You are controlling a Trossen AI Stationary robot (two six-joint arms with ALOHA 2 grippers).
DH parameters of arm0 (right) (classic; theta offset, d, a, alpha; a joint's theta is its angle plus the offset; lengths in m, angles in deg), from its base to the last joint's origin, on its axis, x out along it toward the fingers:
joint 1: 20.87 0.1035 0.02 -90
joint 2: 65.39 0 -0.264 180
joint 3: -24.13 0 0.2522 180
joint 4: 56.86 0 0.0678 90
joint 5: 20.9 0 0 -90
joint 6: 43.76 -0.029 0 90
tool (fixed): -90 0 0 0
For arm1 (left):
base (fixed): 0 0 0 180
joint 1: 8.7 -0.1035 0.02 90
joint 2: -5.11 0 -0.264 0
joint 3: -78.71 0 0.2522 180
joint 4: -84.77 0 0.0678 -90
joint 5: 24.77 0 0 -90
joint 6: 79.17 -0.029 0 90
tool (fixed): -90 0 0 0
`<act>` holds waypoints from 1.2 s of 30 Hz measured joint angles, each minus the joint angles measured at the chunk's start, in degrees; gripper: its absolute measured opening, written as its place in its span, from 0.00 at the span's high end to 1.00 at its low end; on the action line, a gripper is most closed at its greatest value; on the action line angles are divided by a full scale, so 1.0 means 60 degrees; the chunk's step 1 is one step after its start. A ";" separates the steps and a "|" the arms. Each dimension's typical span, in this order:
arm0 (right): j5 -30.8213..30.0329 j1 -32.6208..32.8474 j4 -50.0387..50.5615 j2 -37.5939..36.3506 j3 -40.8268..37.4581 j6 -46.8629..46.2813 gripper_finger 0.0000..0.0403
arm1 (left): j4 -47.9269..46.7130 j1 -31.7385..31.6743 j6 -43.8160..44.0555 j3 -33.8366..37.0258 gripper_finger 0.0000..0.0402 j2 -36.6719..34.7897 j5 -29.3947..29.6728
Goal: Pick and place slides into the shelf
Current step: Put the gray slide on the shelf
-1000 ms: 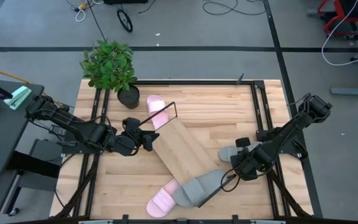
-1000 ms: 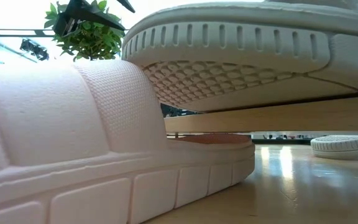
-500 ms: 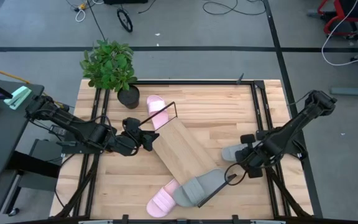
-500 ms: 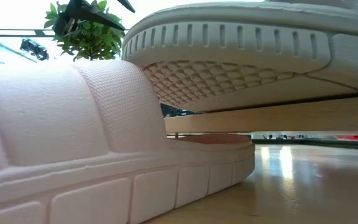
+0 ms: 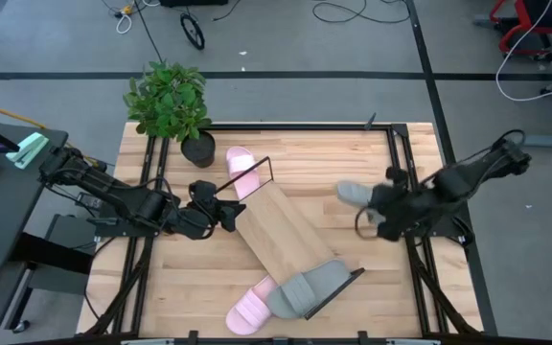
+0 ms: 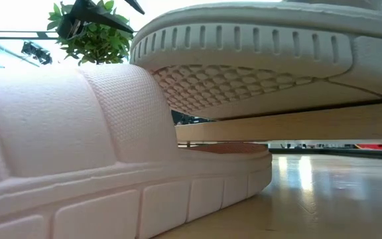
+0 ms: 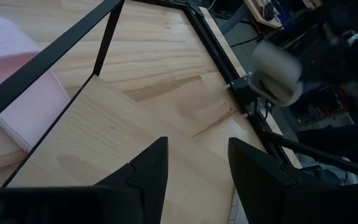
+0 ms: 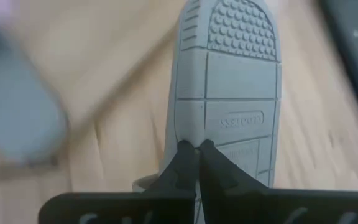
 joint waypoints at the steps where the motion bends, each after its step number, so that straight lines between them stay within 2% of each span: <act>1: -0.0189 -0.0172 -0.0150 -0.0080 0.0233 -0.0014 1.00 | 0.0003 -0.0010 -0.0002 0.0000 0.57 0.0000 0.0003; 5: -0.0648 -0.0784 -0.1246 -0.0430 0.0965 0.0016 1.00 | 0.0026 -0.0079 -0.0032 0.0000 0.57 0.0000 0.0015; 12: -0.0708 -0.1561 -0.5149 -0.0844 0.1478 0.0338 1.00 | 0.0483 -0.0275 -0.0358 0.0000 0.57 0.0000 0.0047; 17: -0.0664 -0.1821 -0.7663 -0.0886 0.1483 0.0586 1.00 | 0.2049 -0.0284 -0.1967 0.0000 0.57 0.0000 0.0121; 22: -0.0660 -0.2089 -0.8012 -0.0867 0.1376 0.0395 1.00 | 0.3487 -0.0284 -0.3943 0.0000 0.57 0.0000 0.0121; 26: -0.0875 -0.2208 -0.8179 -0.0867 0.0837 -0.0436 1.00 | 0.3963 -0.0284 -0.4862 0.0000 0.57 0.0000 0.0124; 28: -0.0951 -0.2196 -0.8785 -0.0872 0.0380 -0.0735 1.00 | 0.4047 -0.0284 -0.5077 0.0000 0.57 0.0000 0.0121; 32: -0.1086 -0.1994 -1.1246 -0.0928 -0.1034 -0.1193 1.00 | 0.4025 -0.0284 -0.5097 0.0000 0.57 0.0000 0.0153; 36: -0.2021 -0.1360 -1.4495 -0.0845 -0.2702 -0.1558 1.00 | 0.4024 -0.0284 -0.5213 0.0000 0.57 0.0000 0.0180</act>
